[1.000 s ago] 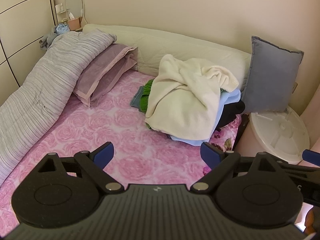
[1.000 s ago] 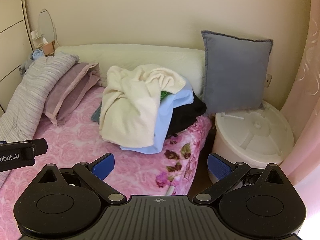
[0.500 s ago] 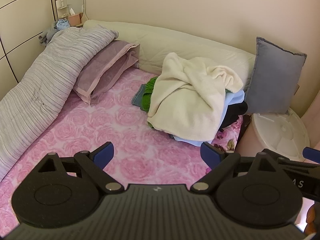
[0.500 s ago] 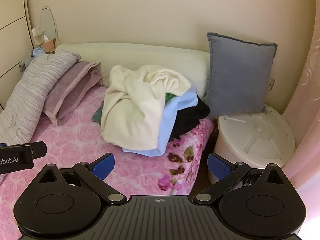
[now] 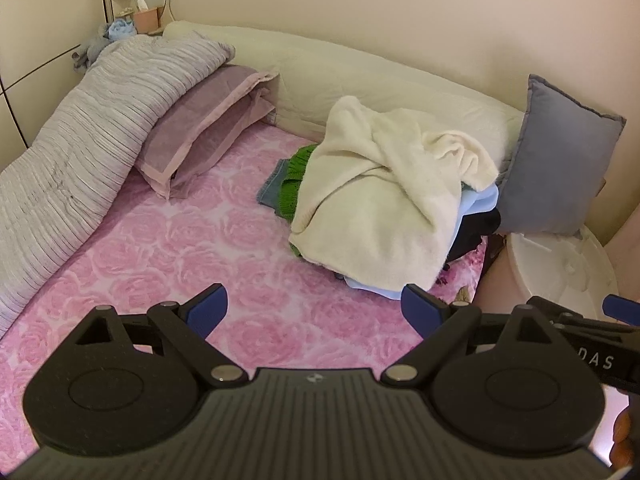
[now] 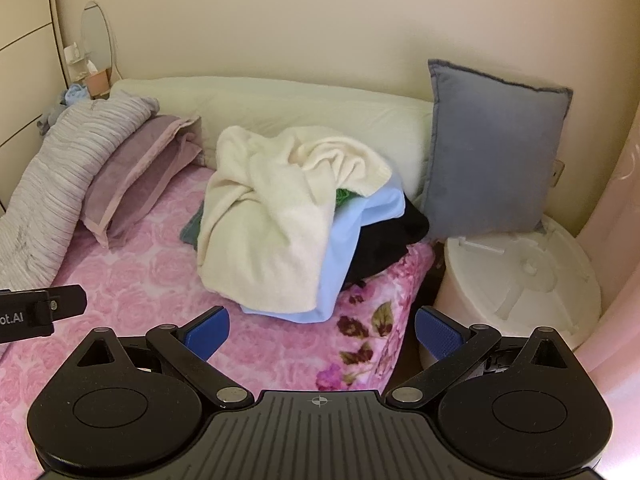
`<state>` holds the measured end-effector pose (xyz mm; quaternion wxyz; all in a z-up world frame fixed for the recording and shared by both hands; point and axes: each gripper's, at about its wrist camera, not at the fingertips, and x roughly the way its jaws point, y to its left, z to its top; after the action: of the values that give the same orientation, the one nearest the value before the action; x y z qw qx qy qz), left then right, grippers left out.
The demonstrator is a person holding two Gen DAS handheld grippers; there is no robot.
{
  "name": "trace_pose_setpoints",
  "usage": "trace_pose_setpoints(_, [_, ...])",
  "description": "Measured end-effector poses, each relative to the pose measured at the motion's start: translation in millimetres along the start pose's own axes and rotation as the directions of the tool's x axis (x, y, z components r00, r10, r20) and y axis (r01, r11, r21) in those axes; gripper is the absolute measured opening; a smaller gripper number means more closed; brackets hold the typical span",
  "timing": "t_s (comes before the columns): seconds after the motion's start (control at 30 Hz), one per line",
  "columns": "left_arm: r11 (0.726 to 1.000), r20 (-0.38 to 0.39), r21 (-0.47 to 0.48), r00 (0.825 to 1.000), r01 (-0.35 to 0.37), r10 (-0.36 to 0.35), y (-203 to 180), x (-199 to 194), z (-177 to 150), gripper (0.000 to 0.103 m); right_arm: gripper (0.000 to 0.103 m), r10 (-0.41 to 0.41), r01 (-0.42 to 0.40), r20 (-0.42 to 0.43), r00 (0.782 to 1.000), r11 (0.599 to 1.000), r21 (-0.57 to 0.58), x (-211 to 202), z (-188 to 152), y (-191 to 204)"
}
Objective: Fold clothes
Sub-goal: 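Move both grippers toward the cream sweater on the clothes pile, then grasp the cream sweater with both grippers and lift it off the pile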
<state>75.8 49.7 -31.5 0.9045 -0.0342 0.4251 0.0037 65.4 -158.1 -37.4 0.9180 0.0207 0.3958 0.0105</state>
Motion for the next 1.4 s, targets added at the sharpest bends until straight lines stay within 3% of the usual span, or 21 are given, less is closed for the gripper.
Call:
trace_pose_setpoints(0.7, [1.0,-0.07,0.013,0.998,0.0,0.001,-25,95,60,0.09,0.101,0.015,-0.017,-0.089,0.996,1.0,-0.014,92,59,-27])
trace_pose_setpoints(0.8, [0.999,-0.063,0.033,0.998,0.019,-0.017,-30,105,69,0.085,0.1,0.012,-0.012,-0.088,0.996,1.0,-0.007,102,66,-32])
trace_pose_setpoints(1.23, [0.997,-0.094,0.075,0.996,-0.001,0.008,-40,161,93,0.085,0.1,0.035,-0.035,-0.036,0.999,0.999,0.004,144,85,-43])
trace_pose_setpoints(1.4, [0.998,-0.116,0.067,0.993,0.019,-0.011,-36,190,99,0.084,0.099,0.045,-0.046,-0.056,0.997,0.999,-0.008,167,94,-47])
